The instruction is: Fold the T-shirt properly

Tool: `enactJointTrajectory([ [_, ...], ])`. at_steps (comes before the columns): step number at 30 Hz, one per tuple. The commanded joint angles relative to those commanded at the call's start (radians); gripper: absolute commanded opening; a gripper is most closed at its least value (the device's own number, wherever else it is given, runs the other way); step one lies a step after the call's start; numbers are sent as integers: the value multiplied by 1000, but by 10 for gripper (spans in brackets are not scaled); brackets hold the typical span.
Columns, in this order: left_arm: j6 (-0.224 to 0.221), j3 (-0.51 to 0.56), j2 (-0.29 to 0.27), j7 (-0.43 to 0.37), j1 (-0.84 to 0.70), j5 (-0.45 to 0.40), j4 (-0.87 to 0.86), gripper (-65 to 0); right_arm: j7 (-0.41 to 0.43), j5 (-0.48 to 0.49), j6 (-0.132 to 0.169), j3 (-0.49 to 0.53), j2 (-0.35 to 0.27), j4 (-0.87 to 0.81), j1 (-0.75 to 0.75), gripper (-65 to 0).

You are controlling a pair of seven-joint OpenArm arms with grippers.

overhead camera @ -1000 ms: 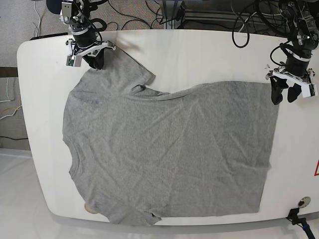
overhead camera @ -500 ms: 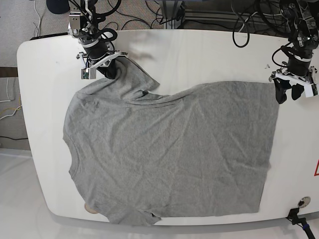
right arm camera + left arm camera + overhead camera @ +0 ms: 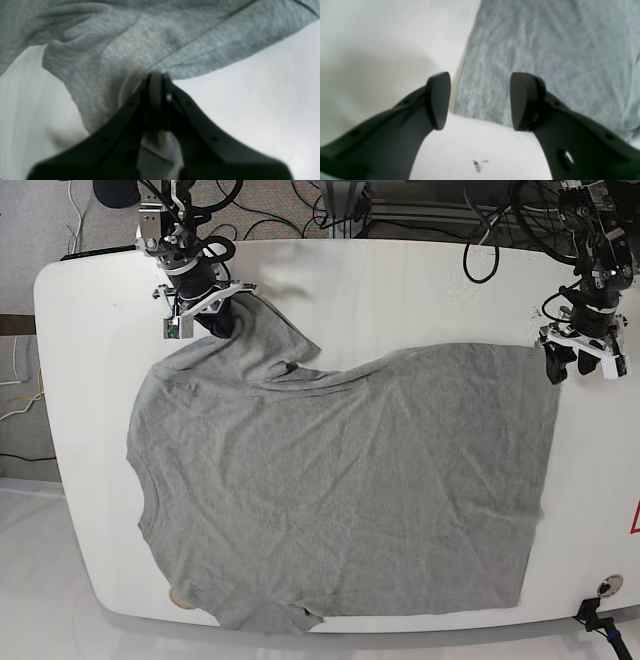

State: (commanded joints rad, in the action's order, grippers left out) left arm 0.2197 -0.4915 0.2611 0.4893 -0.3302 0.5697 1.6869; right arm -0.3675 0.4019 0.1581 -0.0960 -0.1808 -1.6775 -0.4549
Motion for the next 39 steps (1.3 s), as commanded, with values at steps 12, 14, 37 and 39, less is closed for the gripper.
enactJointTrajectory([
  [12,18,58,9,-14,23,-27,-43,-272,-12,-1,-7,-3,-2,-1,-6,-650],
  [14,25,86,14,-26,36,-34,-59,-260,-11,0,-8,-2,-2,-2,-7,-650],
  [37,61,371,17,-165,170,-84,-298,-590,-13,-8,5,3,-4,-8,-10,-650],
  [39,74,376,19,-215,169,-83,-296,-650,-15,-12,7,3,-5,-12,-13,-650],
])
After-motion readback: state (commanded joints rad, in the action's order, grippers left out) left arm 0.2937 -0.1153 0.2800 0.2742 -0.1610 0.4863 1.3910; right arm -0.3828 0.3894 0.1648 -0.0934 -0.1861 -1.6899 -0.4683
